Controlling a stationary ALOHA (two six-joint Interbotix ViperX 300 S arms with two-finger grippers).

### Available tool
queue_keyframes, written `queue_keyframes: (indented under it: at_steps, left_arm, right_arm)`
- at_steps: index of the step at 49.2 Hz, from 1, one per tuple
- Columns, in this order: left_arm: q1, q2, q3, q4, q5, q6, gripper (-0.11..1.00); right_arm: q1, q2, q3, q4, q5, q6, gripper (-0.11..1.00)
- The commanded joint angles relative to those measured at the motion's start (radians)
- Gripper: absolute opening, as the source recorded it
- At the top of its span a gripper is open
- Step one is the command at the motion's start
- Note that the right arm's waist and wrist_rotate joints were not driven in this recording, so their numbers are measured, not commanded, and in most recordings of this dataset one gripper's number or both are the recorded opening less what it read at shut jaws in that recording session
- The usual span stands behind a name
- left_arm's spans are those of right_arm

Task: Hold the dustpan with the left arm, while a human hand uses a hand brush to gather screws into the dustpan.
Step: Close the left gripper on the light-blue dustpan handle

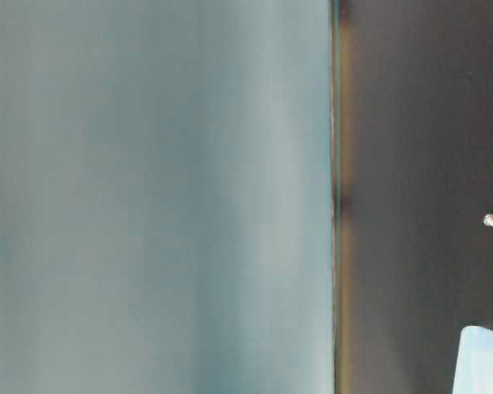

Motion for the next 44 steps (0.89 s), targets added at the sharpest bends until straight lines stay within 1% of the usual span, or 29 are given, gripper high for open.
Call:
queue_keyframes:
  at_steps: [1,3,5,8,12,18,22,27,30,33,36,44]
  left_arm:
    - [-0.049,-0.021,-0.035,0.041,0.060,-0.009,0.06]
    - [-0.060,-0.029,-0.043,0.040,0.114,-0.015,0.04]
    - [-0.074,-0.038,-0.052,0.041,0.173,-0.023,0.00]
    - [-0.083,-0.048,-0.066,0.041,0.259,-0.044,0.00]
    - [-0.081,-0.043,-0.078,0.041,0.356,-0.078,0.00]
    - [-0.080,-0.003,-0.075,0.040,0.479,-0.133,0.00]
    - [-0.080,0.054,-0.071,0.041,0.546,-0.179,0.00]
    - [-0.089,0.137,-0.075,0.040,0.621,-0.247,0.00]
    - [-0.106,0.184,-0.081,0.041,0.675,-0.267,0.00]
    - [-0.118,0.232,-0.092,0.043,0.749,-0.268,0.00]
    - [-0.126,0.259,-0.104,0.043,0.796,-0.265,0.00]
    - [-0.127,0.276,-0.104,0.043,0.818,-0.265,0.00]
  right_arm:
    - [0.000,0.003,-0.008,0.000,0.000,0.000,0.04]
    - [0.000,-0.009,-0.003,0.000,0.034,0.000,0.03]
    - [0.000,-0.028,-0.003,0.002,0.098,0.002,0.00]
    - [0.000,-0.069,-0.008,0.000,0.232,0.002,0.00]
    - [0.000,-0.127,-0.020,0.000,0.359,0.002,0.00]
    - [0.000,-0.215,-0.015,-0.005,0.494,0.002,0.00]
    - [0.000,-0.258,0.012,-0.003,0.566,0.000,0.00]
    - [0.000,-0.287,0.049,-0.002,0.635,0.000,0.00]
    - [0.000,-0.296,0.072,0.000,0.669,0.002,0.00]
    - [0.000,-0.304,0.092,0.000,0.684,0.000,0.00]
    - [0.000,-0.311,0.114,0.000,0.689,0.002,0.00]
    - [0.000,-0.357,0.149,-0.002,0.670,0.000,0.00]
